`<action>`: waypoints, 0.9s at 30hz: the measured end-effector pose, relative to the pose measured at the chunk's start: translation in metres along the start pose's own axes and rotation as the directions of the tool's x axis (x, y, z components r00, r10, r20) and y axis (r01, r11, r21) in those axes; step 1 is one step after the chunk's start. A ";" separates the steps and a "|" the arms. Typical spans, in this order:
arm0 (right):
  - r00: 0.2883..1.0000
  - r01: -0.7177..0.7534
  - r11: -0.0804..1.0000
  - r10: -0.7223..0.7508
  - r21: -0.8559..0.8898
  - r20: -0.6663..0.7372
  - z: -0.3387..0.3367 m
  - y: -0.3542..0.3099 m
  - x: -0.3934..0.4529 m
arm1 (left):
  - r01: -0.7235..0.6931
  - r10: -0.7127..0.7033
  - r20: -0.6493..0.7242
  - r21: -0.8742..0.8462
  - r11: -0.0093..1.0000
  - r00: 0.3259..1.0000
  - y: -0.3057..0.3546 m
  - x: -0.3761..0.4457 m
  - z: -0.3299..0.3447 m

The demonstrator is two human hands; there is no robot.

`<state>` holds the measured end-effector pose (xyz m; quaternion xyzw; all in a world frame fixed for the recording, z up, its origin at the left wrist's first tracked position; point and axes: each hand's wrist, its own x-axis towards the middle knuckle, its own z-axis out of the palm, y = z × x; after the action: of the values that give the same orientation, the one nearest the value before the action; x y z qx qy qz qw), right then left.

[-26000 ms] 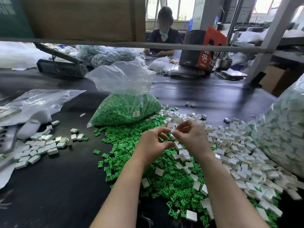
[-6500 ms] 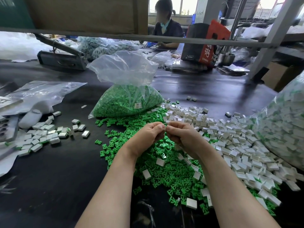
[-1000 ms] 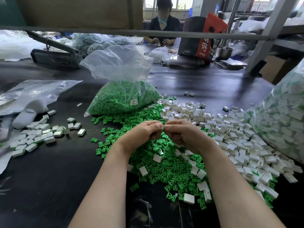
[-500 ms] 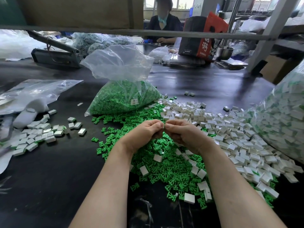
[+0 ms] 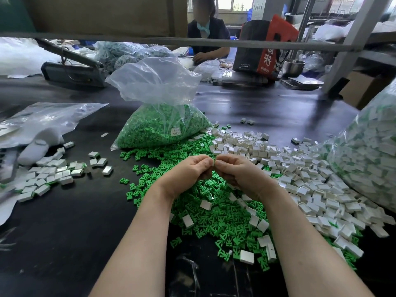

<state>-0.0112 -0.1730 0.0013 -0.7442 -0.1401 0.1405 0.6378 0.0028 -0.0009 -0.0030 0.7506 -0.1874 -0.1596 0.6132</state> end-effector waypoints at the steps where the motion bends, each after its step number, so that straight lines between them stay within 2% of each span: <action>1: 1.000 0.000 1.000 0.000 -0.002 -0.003 0.000 0.000 0.000 | 0.007 -0.007 -0.002 -0.004 1.000 1.000 -0.001 0.000 0.000; 6: 1.000 0.023 1.000 -0.023 0.010 0.010 -0.001 -0.001 -0.002 | 0.031 -0.031 -0.011 -0.011 0.999 0.999 -0.002 0.001 -0.004; 10: 0.998 0.041 0.999 -0.040 -0.025 0.047 -0.003 -0.002 -0.003 | 0.019 -0.019 0.001 0.095 0.995 1.000 0.002 0.000 -0.011; 14: 0.999 0.053 0.996 -0.052 -0.068 0.015 -0.006 0.000 -0.001 | -0.006 0.007 -0.004 0.154 0.988 1.000 0.001 0.000 -0.015; 23: 0.993 0.120 0.993 -0.120 -0.004 0.002 -0.008 -0.002 -0.001 | -0.093 0.097 -0.064 0.071 0.993 0.993 0.007 -0.002 -0.014; 27: 0.996 0.087 0.992 -0.086 0.088 -0.014 -0.009 -0.001 0.000 | -0.143 0.145 -0.137 0.026 0.989 0.980 0.009 -0.003 -0.010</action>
<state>-0.0077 -0.1808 0.0039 -0.7091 -0.1627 0.1152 0.6763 0.0043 0.0074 0.0082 0.7493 -0.1994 -0.0610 0.6286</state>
